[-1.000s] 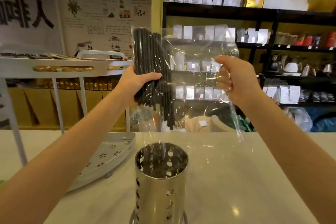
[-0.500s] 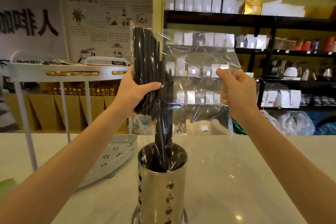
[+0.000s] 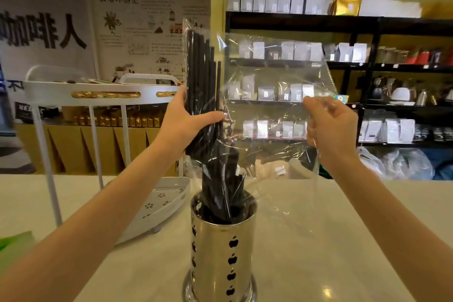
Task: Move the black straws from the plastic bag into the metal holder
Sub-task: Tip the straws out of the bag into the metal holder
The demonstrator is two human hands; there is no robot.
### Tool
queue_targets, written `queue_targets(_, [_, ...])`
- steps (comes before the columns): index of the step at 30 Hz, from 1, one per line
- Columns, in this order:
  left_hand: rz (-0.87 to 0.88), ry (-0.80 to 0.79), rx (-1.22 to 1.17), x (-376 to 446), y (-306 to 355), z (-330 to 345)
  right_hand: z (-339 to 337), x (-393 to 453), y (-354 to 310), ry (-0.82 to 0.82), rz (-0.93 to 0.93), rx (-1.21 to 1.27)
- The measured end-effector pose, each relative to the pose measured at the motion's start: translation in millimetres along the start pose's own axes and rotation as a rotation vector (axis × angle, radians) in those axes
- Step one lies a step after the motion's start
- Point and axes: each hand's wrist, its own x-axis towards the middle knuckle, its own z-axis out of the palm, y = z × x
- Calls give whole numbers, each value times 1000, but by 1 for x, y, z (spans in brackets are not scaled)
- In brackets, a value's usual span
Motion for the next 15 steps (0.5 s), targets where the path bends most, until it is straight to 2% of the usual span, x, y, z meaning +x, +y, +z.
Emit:
queue_targets(11, [133,92,35,-21,-6,6,0,-7,-3,18,-33,3])
queue_targets(15, [140,74,-10,-25,-3,6,-1,-9,-5,19,-35,-3])
